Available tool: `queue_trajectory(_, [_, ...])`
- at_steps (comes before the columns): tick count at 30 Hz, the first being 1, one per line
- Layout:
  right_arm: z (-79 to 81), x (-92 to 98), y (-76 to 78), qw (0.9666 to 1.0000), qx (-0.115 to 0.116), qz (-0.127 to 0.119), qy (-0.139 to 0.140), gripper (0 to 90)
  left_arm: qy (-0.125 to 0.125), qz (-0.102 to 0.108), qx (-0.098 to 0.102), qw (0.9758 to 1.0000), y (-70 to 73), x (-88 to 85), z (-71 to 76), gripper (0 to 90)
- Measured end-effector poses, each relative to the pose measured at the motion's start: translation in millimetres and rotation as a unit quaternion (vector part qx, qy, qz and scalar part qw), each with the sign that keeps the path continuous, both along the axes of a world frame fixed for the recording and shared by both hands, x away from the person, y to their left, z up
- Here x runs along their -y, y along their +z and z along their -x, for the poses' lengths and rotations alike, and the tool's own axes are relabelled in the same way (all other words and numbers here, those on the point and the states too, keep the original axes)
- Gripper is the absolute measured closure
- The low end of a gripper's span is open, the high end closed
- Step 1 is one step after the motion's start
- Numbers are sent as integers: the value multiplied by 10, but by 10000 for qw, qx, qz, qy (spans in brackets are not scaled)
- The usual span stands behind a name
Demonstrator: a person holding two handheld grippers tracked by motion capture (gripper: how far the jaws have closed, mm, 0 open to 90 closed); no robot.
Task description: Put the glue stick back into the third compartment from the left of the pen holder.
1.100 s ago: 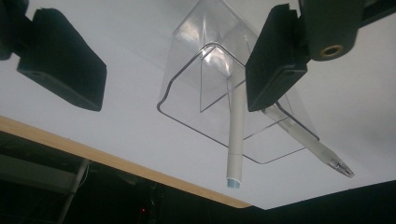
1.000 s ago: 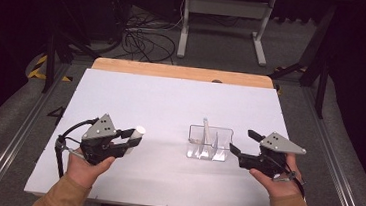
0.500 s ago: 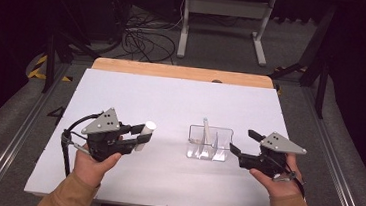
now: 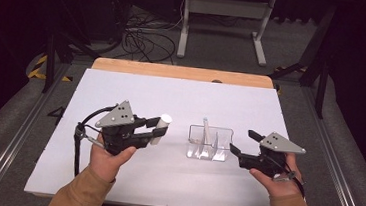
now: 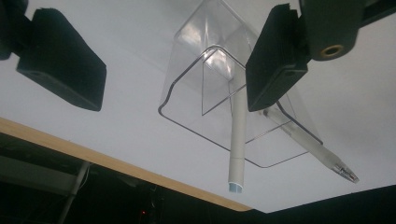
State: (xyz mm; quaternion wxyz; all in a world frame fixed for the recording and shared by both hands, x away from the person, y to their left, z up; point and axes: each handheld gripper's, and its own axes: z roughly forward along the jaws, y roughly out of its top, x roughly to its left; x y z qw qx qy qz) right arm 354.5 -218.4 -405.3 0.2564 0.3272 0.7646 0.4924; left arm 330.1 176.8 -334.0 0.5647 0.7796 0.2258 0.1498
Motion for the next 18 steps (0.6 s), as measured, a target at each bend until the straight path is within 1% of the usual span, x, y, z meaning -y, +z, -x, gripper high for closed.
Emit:
queue_trajectory(3, [-3,2,-4,10000,-27,-20,-22,214,-99,40,12,9999,21,82,-35,674])
queue_trajectory(8, [-1,4,-6,10000,-28,-30,-23,214,-189,133,39,9997,38,210,-92,673])
queue_trajectory(10, [-1,5,-6,10000,-29,-30,-19,214,-245,203,52,9995,36,259,-119,673])
queue_trajectory(16, [-4,21,-9,10000,-48,-20,-37,214,-361,300,103,9988,17,417,-176,672])
queue_trajectory(18, [-7,26,-13,10000,-58,-18,-40,214,-408,346,76,9985,7,473,-202,671])
